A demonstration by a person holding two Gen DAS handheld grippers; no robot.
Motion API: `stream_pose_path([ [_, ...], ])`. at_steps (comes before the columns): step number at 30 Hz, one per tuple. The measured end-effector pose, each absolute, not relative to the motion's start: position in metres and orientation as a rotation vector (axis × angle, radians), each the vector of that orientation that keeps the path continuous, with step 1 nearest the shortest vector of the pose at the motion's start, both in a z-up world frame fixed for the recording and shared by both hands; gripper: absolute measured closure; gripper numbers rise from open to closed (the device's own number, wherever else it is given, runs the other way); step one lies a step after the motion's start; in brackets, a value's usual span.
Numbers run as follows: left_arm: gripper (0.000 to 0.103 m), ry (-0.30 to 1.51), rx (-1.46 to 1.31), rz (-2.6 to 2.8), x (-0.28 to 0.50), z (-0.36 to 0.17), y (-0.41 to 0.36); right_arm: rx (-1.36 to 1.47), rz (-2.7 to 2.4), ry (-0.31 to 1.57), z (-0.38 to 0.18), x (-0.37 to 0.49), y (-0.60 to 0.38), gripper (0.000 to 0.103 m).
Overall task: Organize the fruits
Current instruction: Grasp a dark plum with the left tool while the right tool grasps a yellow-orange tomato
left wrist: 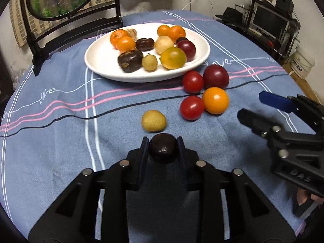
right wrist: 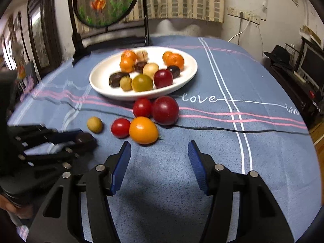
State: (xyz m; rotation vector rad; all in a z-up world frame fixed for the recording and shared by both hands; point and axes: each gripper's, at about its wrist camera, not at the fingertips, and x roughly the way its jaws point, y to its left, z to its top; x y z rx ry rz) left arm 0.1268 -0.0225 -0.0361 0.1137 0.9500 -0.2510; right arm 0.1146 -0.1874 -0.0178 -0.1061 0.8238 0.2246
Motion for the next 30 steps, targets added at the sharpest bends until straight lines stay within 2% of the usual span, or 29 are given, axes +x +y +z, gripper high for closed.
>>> stream_pose_path([
  [10, 0.075, 0.953, 0.071, -0.270, 0.129, -0.032, -0.013, -0.256, 0.262, 0.899, -0.041, 0.148, -0.160, 0.045],
  [11, 0.075, 0.953, 0.071, -0.269, 0.129, -0.032, -0.013, -0.257, 0.267, 0.898, -0.042, 0.150, -0.158, 0.055],
  [13, 0.075, 0.955, 0.070, -0.270, 0.130, -0.032, -0.013, -0.242, 0.295, 0.896, -0.043, 0.153, -0.157, 0.063],
  [24, 0.075, 0.937, 0.058, -0.251, 0.129, -0.020, -0.011, -0.172, 0.312, 0.822, -0.007, 0.128, -0.173, 0.065],
  [26, 0.075, 0.930, 0.054, -0.256, 0.128, -0.013, -0.011, -0.171, 0.321, 0.799, 0.003, 0.125, -0.174, 0.078],
  [30, 0.075, 0.897, 0.086, -0.231, 0.134, 0.009, -0.011, -0.182, 0.344, 0.761, 0.019, 0.124, -0.172, 0.079],
])
